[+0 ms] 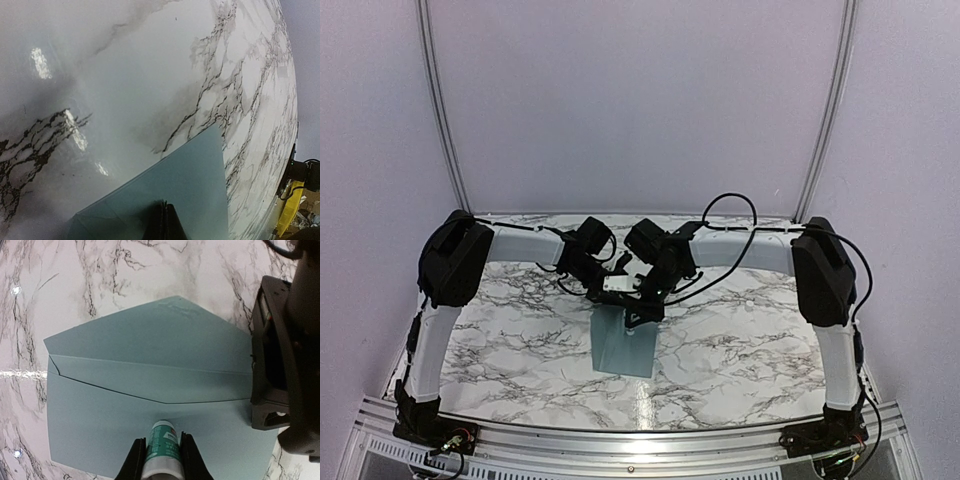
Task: Place the letter into the envelope and seal it
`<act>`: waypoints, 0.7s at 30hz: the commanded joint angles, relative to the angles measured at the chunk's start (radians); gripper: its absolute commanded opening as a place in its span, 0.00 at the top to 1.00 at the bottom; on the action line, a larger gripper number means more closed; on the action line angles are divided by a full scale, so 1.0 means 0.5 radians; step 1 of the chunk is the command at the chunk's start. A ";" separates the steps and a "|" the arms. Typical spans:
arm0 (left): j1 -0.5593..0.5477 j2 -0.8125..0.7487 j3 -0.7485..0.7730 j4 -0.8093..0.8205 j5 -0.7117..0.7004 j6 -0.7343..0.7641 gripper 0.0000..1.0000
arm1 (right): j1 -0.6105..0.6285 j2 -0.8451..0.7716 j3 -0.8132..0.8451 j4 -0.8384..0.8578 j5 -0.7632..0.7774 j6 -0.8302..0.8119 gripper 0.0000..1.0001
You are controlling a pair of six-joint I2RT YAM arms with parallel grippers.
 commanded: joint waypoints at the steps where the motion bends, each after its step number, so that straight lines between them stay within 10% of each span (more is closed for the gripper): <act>1: -0.017 0.124 -0.044 -0.127 -0.099 0.033 1.00 | -0.025 0.009 0.053 0.068 0.165 0.054 1.00; 21: -0.017 0.130 -0.044 -0.140 -0.099 0.035 1.00 | 0.042 0.073 0.061 -0.071 -0.170 -0.013 1.00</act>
